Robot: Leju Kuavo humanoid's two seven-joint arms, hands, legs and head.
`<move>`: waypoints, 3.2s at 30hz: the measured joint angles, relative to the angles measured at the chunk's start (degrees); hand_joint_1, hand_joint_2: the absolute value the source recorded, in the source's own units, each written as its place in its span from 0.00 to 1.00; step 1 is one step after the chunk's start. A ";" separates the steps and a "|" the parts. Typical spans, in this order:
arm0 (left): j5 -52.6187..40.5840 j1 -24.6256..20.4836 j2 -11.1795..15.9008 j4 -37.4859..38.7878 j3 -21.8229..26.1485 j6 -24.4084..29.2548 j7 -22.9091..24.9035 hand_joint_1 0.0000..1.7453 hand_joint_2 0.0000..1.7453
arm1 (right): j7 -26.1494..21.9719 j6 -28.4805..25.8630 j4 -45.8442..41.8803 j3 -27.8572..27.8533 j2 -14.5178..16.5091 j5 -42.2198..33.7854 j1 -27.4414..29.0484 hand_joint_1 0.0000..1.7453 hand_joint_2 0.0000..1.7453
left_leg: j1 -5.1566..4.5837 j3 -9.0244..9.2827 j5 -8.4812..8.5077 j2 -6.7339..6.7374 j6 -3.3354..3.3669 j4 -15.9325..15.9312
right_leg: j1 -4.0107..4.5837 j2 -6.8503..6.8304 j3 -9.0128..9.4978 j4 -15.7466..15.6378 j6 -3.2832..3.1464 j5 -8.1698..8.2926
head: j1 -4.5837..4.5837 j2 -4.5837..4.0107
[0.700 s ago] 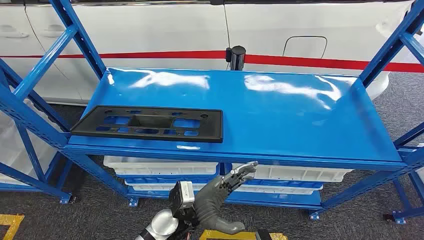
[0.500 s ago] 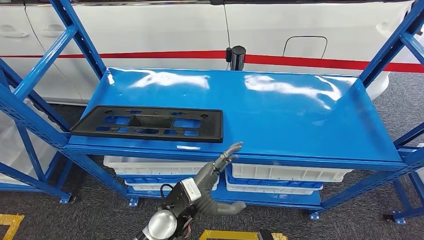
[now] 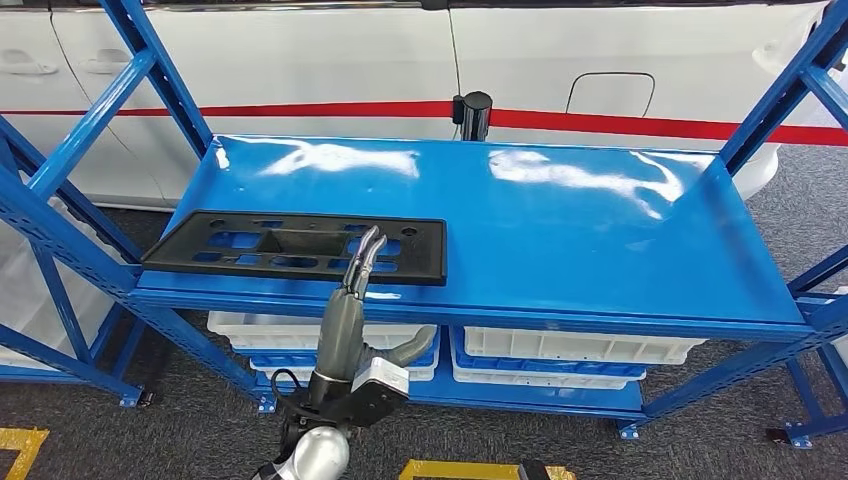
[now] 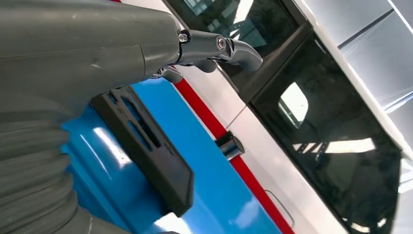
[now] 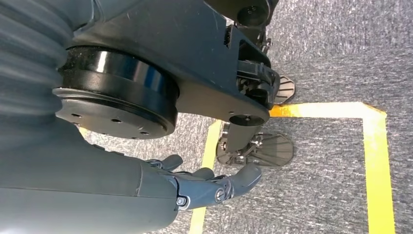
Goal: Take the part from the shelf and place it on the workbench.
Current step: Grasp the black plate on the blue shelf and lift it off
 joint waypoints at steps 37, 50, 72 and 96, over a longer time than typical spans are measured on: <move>-31.46 -0.46 0.78 5.57 13.35 9.68 9.96 0.00 1.00 | 1.08 0.67 0.00 -0.22 -0.02 3.05 -0.06 0.00 1.00 | 0.00 0.01 0.01 0.00 0.01 0.01 | 0.01 0.00 0.00 0.01 0.00 0.00 | 0.01 0.00; -31.84 -1.65 1.29 8.18 14.44 9.65 15.95 0.00 1.00 | 1.09 0.69 0.00 -0.25 -0.02 3.52 -0.09 0.00 1.00 | 0.00 -0.01 0.01 0.00 0.01 0.02 | 0.00 0.00 0.00 0.01 0.00 0.00 | 0.01 0.00; -35.00 -4.12 3.15 12.75 13.96 9.61 20.62 0.00 1.00 | 1.00 1.04 0.00 -0.39 -0.09 4.60 -0.11 0.00 1.00 | 0.00 -0.01 0.01 0.00 0.01 0.03 | 0.00 0.00 0.00 0.02 0.00 0.00 | 0.01 0.00; -41.46 -15.38 4.61 25.79 26.43 9.76 19.18 0.92 1.00 | 2.92 1.80 0.00 -0.31 -0.09 8.29 -1.91 0.00 1.00 | 0.00 0.04 0.07 0.00 0.07 0.03 | 0.00 0.00 0.07 0.04 0.05 0.04 | 0.01 0.00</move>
